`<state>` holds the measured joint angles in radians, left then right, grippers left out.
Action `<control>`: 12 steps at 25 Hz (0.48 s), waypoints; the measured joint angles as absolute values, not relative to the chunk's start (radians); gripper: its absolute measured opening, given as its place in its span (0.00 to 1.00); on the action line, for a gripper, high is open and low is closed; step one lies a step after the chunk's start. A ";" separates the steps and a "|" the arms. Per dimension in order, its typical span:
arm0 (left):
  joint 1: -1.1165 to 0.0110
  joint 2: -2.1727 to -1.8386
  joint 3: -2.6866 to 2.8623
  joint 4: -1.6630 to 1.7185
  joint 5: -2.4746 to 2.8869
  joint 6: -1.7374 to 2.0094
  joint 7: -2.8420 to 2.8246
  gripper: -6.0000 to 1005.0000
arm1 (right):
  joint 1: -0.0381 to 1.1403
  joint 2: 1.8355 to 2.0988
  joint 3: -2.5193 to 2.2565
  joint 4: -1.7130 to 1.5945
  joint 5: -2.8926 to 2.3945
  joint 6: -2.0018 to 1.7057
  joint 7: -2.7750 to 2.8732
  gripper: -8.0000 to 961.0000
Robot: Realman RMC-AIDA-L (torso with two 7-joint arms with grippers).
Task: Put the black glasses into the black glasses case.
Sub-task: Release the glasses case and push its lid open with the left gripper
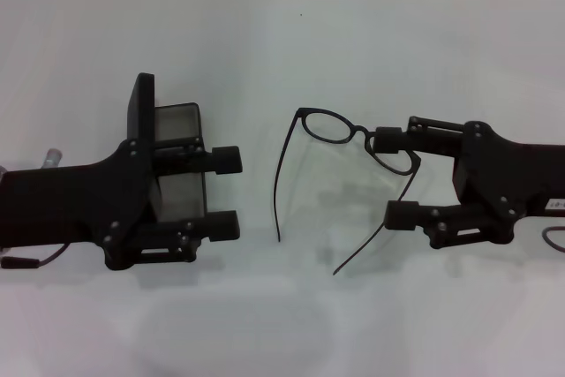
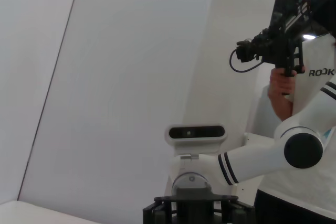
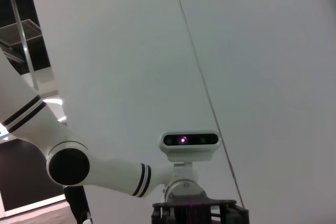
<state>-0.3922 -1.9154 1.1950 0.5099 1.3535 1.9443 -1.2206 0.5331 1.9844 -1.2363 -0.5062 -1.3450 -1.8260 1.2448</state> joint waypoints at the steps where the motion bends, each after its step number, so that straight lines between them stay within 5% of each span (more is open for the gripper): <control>1: -0.392 -1.915 1.195 0.510 1.355 1.944 -1.221 0.70 | 0.538 1.985 -1.236 -0.506 -1.345 -1.826 1.245 0.91; 12: -0.391 -1.921 1.193 0.511 1.354 1.945 -1.220 0.70 | 0.537 1.987 -1.233 -0.506 -1.345 -1.826 1.244 0.90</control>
